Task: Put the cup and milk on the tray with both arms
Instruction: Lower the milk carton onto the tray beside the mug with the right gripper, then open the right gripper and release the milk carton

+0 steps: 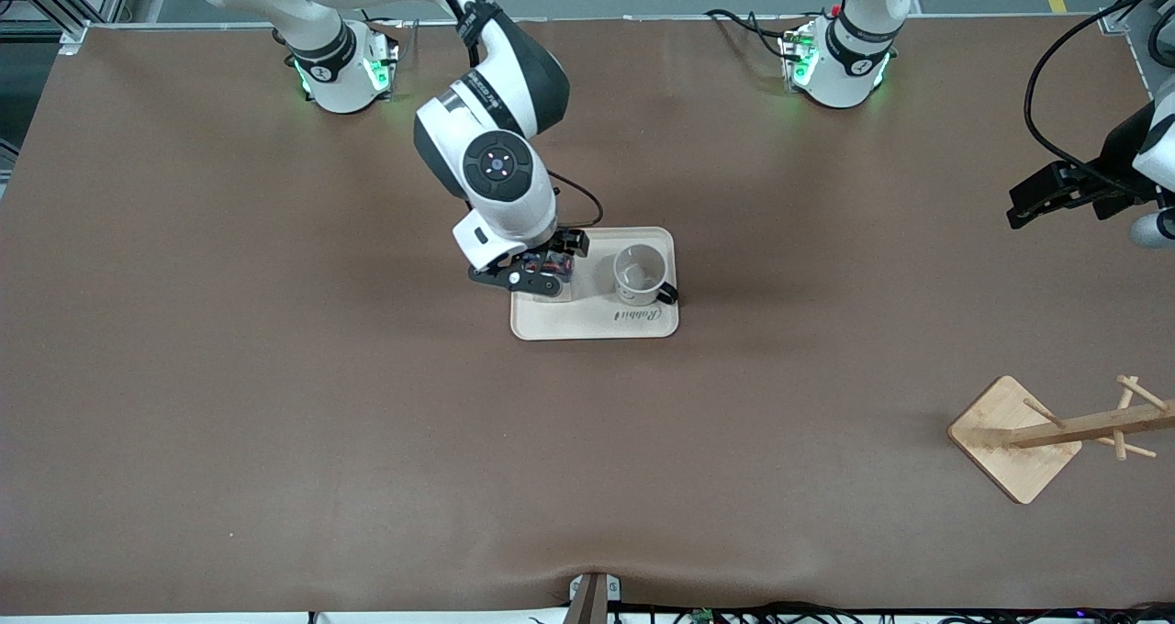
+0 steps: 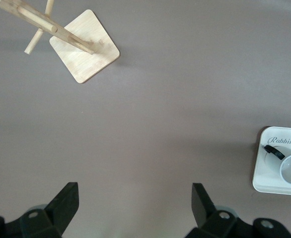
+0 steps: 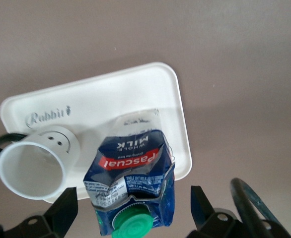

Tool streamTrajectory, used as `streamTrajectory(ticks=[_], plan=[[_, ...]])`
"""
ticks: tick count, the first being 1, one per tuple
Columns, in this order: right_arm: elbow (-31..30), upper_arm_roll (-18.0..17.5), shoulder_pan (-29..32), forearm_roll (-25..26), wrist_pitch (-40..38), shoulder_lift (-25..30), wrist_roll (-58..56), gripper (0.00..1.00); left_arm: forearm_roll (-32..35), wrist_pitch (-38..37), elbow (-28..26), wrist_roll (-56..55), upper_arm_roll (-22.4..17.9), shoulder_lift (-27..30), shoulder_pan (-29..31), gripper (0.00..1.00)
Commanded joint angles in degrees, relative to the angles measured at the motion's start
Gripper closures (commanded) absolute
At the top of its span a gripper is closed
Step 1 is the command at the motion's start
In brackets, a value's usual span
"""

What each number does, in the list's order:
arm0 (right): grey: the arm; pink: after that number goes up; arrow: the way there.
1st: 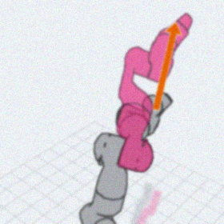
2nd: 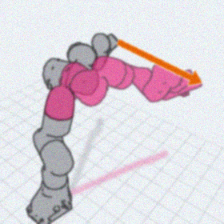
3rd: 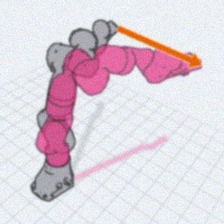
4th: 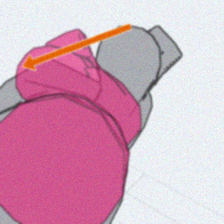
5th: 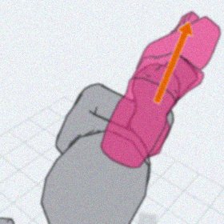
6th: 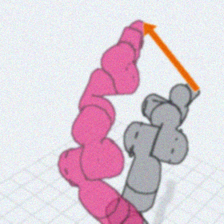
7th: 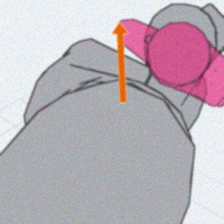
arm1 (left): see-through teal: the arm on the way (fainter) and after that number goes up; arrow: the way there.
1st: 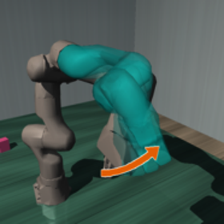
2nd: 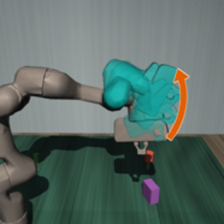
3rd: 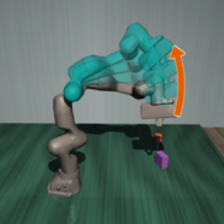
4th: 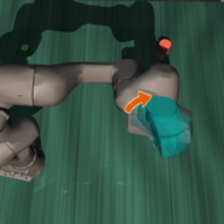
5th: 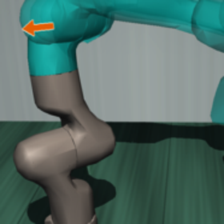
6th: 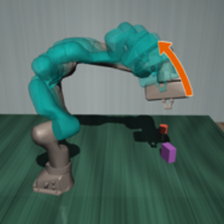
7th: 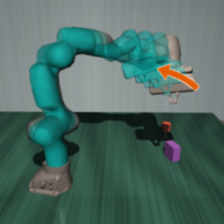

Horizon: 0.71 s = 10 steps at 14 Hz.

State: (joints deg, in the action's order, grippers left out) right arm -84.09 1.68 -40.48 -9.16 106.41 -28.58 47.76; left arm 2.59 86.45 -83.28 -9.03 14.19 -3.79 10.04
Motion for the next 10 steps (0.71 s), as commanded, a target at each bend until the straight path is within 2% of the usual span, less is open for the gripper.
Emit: streamTrajectory(ticks=[1, 3, 5, 7, 8, 10], plan=[[6.9, 0.5, 3.0, -0.7, -11.0, 1.2, -0.6, 0.00, -1.1, 0.6, -0.9, 1.1, 0.0, 1.2, 0.6, 0.00], [14.0, 0.7, 7.3, -0.6, -20.8, 1.3, -0.7, 0.00, -1.1, 0.6, -0.9, 1.0, 0.0, 1.2, 0.6, 0.00], [18.4, 0.8, 11.8, 0.1, -26.1, 2.2, -0.6, 0.00, -1.1, 0.6, -0.9, 0.9, 0.0, 1.2, 0.5, 0.00], [17.9, 0.6, 13.8, 6.7, -26.4, 6.6, -3.3, 0.00, -0.9, 0.6, -0.9, 1.0, 0.0, 1.2, 0.6, 0.00], [16.7, 0.6, 15.2, 9.7, -26.5, 8.1, -8.2, 0.00, -0.8, 0.6, -0.8, 1.0, 0.0, 1.2, 0.6, 0.00], [13.7, 0.7, 18.3, 11.5, -25.8, 11.2, -15.2, 0.00, -0.8, 0.6, -0.8, 0.9, 0.0, 1.2, 0.5, 0.00]])
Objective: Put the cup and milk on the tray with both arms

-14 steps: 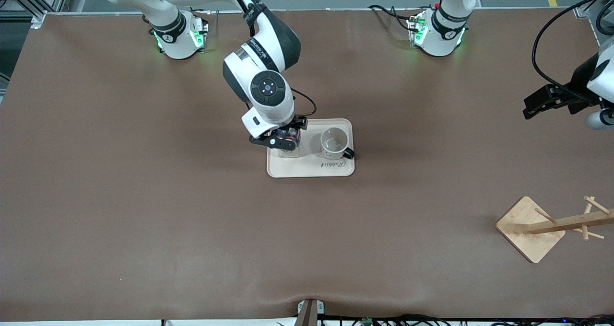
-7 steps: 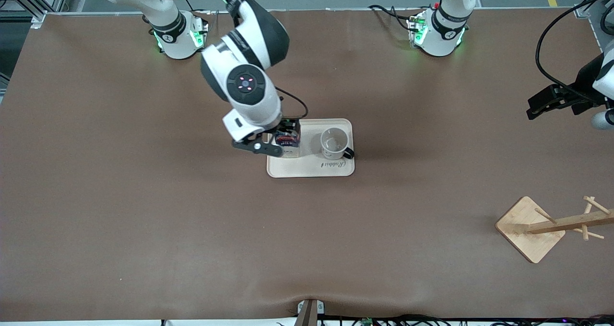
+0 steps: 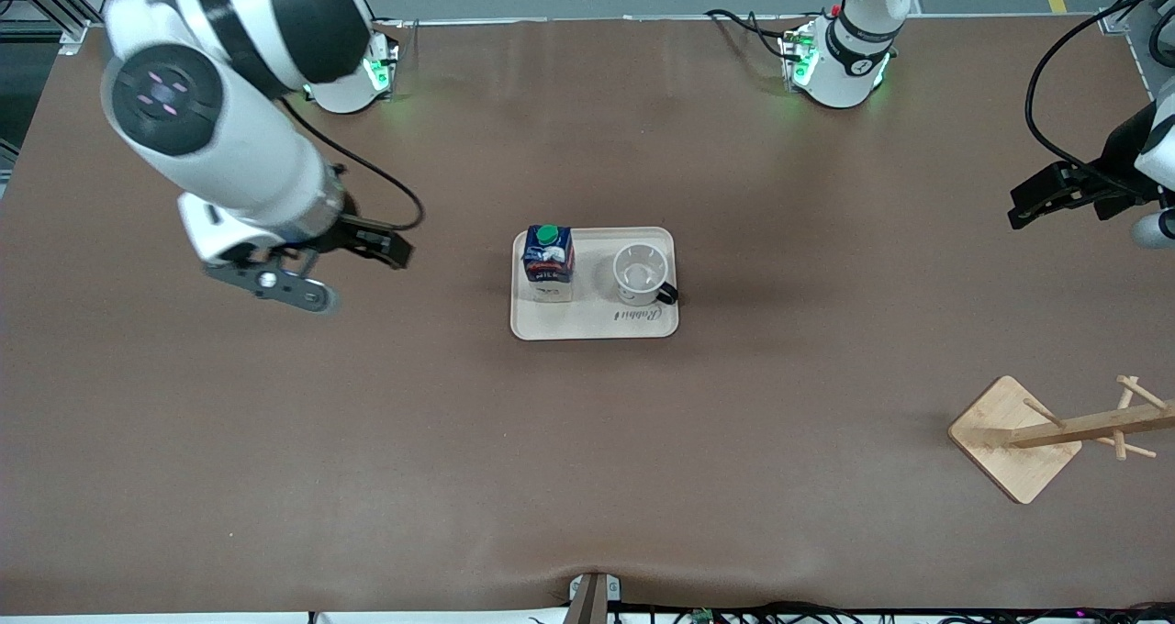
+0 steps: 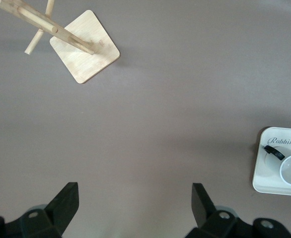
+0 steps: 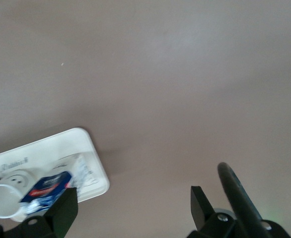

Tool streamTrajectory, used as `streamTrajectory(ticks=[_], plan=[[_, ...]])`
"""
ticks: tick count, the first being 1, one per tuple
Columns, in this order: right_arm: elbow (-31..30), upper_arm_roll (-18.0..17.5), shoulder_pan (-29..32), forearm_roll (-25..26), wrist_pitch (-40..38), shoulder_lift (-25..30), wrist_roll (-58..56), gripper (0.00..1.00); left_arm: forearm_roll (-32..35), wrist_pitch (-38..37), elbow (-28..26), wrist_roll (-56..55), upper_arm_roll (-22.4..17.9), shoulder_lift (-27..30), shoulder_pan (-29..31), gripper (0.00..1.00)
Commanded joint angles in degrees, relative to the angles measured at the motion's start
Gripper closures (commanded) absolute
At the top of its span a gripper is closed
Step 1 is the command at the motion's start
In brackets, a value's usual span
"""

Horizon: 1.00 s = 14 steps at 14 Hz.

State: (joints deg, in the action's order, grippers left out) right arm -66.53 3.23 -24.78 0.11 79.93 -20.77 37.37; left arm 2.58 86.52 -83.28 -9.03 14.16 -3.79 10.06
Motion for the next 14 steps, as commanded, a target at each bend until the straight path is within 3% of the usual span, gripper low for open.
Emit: streamTrajectory(ticks=[1, 4, 7, 9, 11, 14], plan=[[-5.4, -0.9, 4.8, 2.3, 1.4, 4.9, -6.0, 0.00, -1.0, 0.6, -0.8, 0.9, 0.1, 1.1, 0.6, 0.00], [-14.3, -0.9, 11.1, 2.2, 6.0, 11.8, -18.0, 0.00, -0.7, 0.6, -0.8, 0.3, 0.2, 0.8, 0.3, 0.00], [-29.8, -0.9, 16.6, 2.3, 16.5, 22.8, -21.7, 0.00, -0.1, 0.5, -0.9, 0.6, 0.3, 0.9, 0.2, 0.00], [-36.4, -0.5, 18.9, 2.7, 18.2, 27.9, -25.0, 0.00, 0.1, 0.5, -0.8, 0.4, 0.3, 0.8, 0.1, 0.00], [-36.3, 0.0, 21.8, 2.2, 16.6, 28.1, -34.4, 0.00, 0.1, 0.5, -0.8, 0.2, 0.3, 0.8, 0.1, 0.00], [-32.8, 0.8, 24.8, 2.0, 16.5, 26.7, -39.4, 0.00, 0.1, 0.5, -0.9, 0.2, 0.3, 0.8, 0.2, 0.00]])
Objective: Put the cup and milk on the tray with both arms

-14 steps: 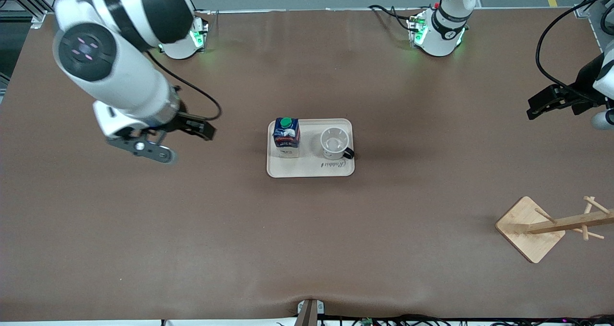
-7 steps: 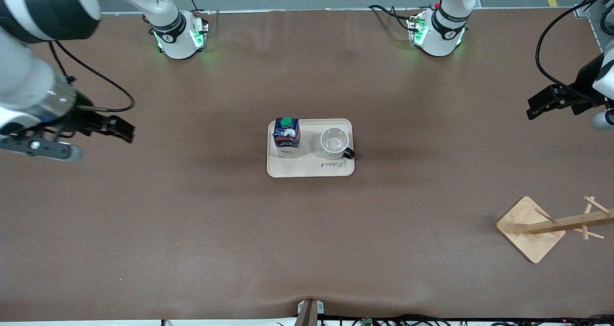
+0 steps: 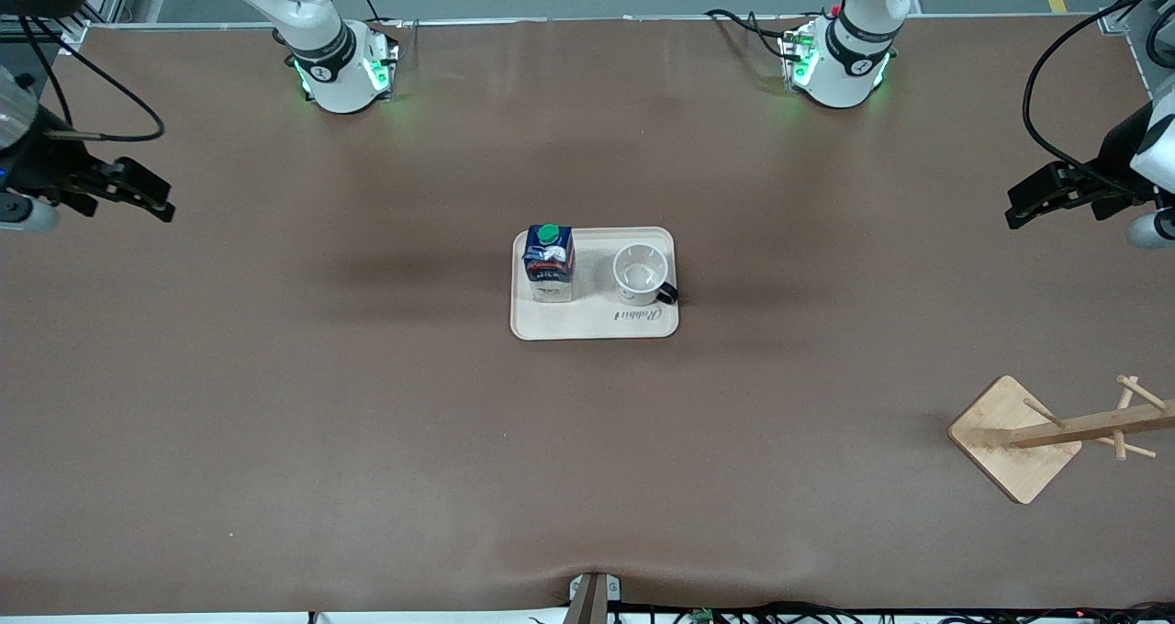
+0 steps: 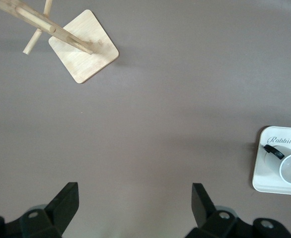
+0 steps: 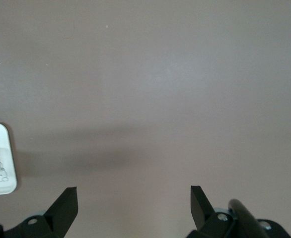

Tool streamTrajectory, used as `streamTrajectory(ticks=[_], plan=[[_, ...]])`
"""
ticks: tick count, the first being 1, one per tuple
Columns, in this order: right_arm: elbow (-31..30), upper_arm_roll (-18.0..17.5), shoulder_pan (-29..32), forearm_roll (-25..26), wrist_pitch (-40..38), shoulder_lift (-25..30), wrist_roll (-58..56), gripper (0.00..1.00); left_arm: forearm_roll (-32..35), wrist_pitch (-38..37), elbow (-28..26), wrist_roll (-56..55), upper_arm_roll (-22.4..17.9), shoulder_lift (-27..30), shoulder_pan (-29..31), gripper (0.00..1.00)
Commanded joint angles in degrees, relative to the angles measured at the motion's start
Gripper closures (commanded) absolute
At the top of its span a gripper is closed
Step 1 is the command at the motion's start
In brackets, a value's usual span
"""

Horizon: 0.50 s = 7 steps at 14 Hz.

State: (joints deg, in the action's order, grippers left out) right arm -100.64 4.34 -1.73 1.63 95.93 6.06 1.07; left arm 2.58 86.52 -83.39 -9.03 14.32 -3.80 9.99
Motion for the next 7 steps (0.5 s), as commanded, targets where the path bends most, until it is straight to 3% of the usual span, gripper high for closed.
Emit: streamTrajectory(ticks=[1, 7], plan=[[2.5, -0.3, 2.4, 0.5, 0.5, -0.8, -3.3, 0.00, 0.1, 0.5, -0.8, 0.2, 0.2, 0.8, 0.3, 0.00], [3.3, -0.3, 3.5, 0.4, 0.8, -1.2, -3.4, 0.00, 0.1, 0.5, -0.8, 0.5, 0.2, 0.8, 0.4, 0.00]])
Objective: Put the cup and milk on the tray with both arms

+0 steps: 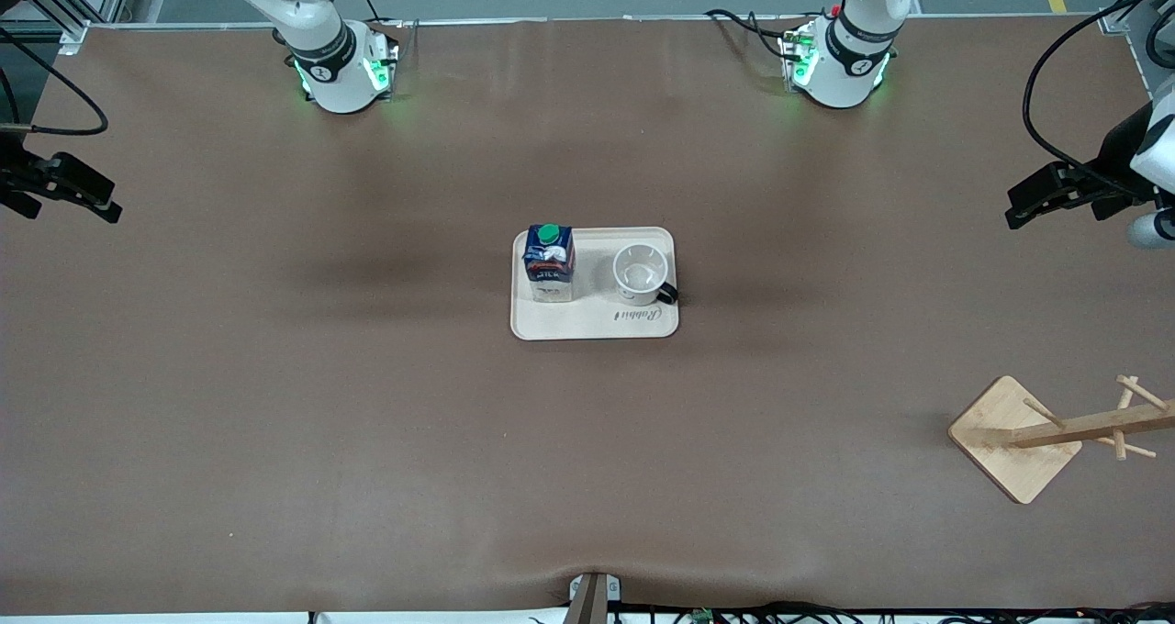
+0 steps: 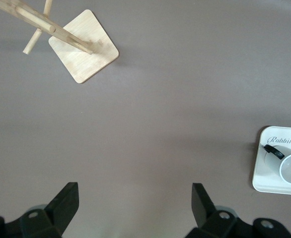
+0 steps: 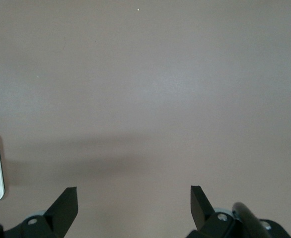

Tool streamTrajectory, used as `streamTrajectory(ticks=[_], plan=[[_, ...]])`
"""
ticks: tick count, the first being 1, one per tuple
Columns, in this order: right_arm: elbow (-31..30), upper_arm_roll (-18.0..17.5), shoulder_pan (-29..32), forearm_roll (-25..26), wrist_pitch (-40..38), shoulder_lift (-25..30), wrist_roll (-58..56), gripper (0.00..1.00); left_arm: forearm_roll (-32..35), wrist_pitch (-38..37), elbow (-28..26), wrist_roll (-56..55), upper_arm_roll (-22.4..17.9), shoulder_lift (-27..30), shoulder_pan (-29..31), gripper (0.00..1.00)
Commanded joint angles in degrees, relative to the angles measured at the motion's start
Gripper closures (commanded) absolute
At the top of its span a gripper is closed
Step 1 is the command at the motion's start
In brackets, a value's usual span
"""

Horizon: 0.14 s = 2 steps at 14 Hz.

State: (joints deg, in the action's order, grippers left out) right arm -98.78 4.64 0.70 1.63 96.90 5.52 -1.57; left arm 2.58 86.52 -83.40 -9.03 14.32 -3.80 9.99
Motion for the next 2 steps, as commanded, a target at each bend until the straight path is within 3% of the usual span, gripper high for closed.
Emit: streamTrajectory(ticks=[1, 2], plan=[[1.4, -0.6, 1.0, 0.4, -0.1, -0.7, -0.7, 0.00, 0.1, 0.5, -0.8, 0.6, 0.2, 0.8, 0.4, 0.00], [1.5, -0.6, 1.1, 0.4, 0.0, -0.7, -0.7, 0.00, 0.1, 0.4, -0.8, 0.6, 0.2, 0.8, 0.4, 0.00]])
